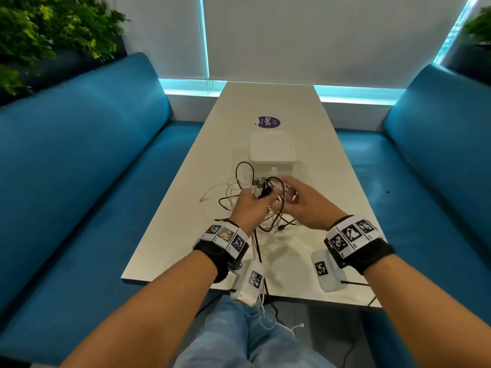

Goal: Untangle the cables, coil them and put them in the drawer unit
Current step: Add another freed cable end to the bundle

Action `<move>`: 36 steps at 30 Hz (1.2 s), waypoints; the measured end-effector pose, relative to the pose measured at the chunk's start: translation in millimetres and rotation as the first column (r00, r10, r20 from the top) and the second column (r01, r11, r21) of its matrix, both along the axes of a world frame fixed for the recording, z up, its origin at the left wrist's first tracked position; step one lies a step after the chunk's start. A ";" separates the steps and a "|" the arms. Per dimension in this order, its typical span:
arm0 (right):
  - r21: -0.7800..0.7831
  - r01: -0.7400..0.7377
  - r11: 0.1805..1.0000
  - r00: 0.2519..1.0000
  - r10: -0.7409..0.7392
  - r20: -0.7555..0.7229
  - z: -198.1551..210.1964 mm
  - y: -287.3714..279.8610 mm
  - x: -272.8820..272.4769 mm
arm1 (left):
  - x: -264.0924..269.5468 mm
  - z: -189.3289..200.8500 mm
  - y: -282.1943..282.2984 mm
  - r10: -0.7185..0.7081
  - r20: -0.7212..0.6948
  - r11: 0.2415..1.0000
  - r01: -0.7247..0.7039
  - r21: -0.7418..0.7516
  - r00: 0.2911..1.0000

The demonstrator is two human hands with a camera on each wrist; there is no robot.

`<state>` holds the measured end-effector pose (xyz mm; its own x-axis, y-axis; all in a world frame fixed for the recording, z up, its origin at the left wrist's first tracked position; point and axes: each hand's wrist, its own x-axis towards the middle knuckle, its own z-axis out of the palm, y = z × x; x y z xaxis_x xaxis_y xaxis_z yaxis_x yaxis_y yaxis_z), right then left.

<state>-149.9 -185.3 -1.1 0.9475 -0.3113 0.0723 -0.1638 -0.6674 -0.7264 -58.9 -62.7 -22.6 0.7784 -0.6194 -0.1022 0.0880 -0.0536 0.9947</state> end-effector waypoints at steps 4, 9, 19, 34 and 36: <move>-0.111 0.050 0.993 0.977 -0.072 -0.200 -31.0 -4.3 0.3 | 1.7 12.3 10.4 0.005 -0.075 0.994 -0.013 -0.110 0.997; -0.130 0.284 0.950 0.915 -0.309 -0.261 -47.4 -33.9 -3.8 | 26.4 27.2 32.8 0.054 -0.246 0.914 -0.147 -0.379 0.968; -0.210 0.295 0.932 0.954 -0.301 0.002 -0.9 -12.5 0.9 | 22.9 40.8 24.4 -0.077 -0.019 0.961 0.069 -0.267 0.997; -0.140 0.162 0.977 0.980 -0.143 0.138 50.1 -9.1 -2.0 | 9.3 16.5 -7.6 -0.203 0.399 0.969 0.242 -0.051 0.894; -0.023 0.131 0.991 0.967 -0.123 0.222 59.5 -5.2 -6.4 | 10.4 7.6 -12.6 -0.202 0.453 0.979 0.193 0.066 0.868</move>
